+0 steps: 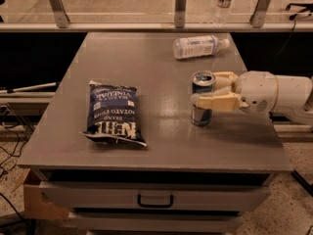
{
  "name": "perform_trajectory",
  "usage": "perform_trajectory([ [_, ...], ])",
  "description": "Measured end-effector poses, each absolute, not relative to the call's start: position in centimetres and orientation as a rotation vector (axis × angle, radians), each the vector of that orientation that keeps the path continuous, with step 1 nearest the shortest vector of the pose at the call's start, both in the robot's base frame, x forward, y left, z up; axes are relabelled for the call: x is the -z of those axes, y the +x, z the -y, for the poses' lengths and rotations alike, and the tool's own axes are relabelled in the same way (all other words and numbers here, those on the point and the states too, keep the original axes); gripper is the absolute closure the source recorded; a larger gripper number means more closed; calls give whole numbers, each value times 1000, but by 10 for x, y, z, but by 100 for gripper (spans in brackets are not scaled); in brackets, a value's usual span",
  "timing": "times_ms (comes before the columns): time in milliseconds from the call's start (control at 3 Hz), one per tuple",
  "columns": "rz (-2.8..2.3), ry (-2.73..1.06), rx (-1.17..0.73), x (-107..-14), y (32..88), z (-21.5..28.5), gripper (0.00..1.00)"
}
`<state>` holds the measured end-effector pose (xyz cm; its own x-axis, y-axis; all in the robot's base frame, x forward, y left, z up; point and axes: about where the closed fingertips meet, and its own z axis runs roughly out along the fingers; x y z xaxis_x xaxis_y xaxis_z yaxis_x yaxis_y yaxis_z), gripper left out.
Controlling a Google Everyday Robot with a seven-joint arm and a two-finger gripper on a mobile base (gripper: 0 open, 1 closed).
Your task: Place blue plastic bottle upright
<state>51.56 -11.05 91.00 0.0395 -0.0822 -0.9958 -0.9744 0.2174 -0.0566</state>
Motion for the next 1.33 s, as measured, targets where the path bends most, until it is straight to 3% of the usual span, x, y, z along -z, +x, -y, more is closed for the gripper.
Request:
perform_trajectory([
  [333, -1321, -1123, -974, -909, 515, 111, 14],
  [667, -1319, -1124, -974, -909, 515, 112, 0],
  [1333, -1365, -1161, -916, -906, 514, 124, 0],
])
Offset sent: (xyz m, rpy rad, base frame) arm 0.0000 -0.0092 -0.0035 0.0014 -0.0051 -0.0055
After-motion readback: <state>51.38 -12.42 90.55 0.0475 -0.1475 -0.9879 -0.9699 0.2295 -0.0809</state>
